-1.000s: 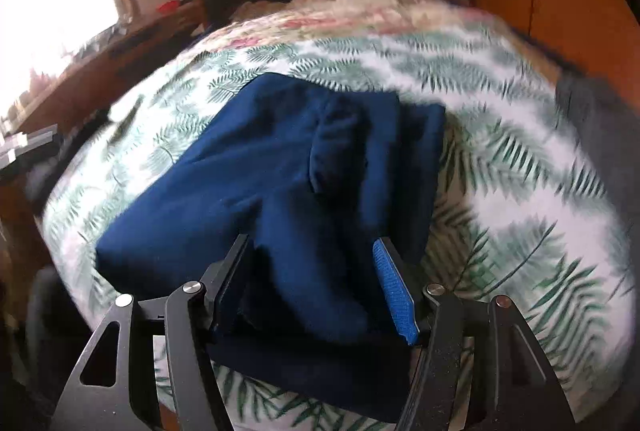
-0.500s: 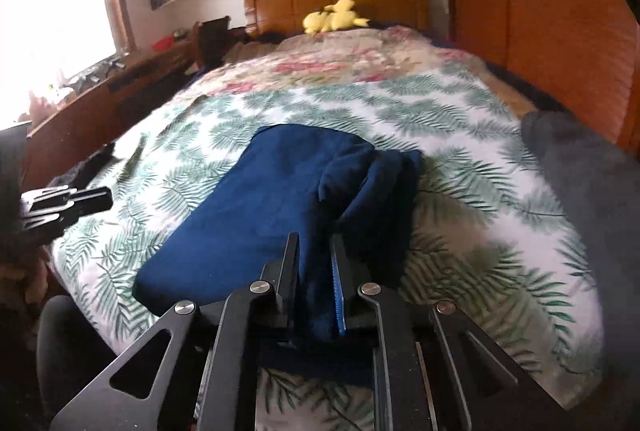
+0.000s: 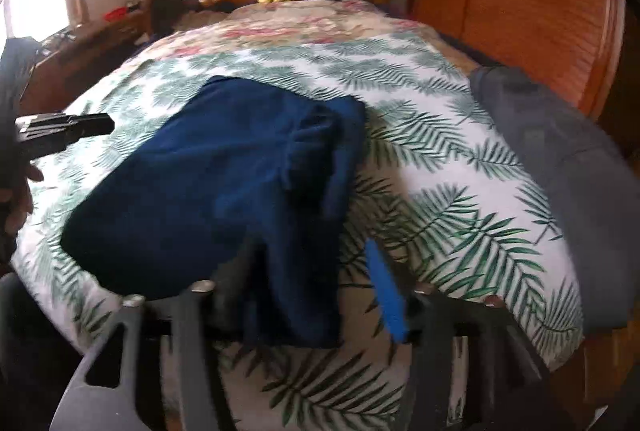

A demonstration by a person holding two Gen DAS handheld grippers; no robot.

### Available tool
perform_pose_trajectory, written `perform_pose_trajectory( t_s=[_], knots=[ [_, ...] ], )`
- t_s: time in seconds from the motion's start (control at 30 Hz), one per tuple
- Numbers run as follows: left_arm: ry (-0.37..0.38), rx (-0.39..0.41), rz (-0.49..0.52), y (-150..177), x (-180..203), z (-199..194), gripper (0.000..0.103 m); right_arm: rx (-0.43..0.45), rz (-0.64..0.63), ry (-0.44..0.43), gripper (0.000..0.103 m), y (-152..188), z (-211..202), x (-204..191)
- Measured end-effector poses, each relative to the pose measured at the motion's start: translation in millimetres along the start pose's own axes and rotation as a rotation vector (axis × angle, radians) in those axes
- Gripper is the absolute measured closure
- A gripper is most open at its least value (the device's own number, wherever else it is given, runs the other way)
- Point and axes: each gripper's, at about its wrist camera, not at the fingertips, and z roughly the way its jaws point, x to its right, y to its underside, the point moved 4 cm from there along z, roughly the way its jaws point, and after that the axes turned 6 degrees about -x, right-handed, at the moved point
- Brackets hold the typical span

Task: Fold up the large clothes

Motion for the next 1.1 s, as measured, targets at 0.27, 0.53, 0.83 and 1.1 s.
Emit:
perform_pose_trajectory(
  t_s=[0.27, 0.53, 0.83, 1.1],
  knots=[
    [-0.01, -0.051, 0.006, -26, -7, 52, 0.088, -0.024, 0.013, -0.013, 0.029, 8, 17, 7],
    [-0.027, -0.093, -0.029, -44, -27, 96, 0.088, -0.054, 0.025, -0.07, 0.026, 13, 32, 9],
    [-0.033, -0.144, -0.057, -57, -46, 133, 0.078, -0.045, 0.038, -0.104, 0.026, 21, 35, 7],
    [-0.071, -0.121, -0.043, -69, -52, 144, 0.062, -0.042, 0.039, -0.124, 0.026, 22, 36, 7]
  ],
)
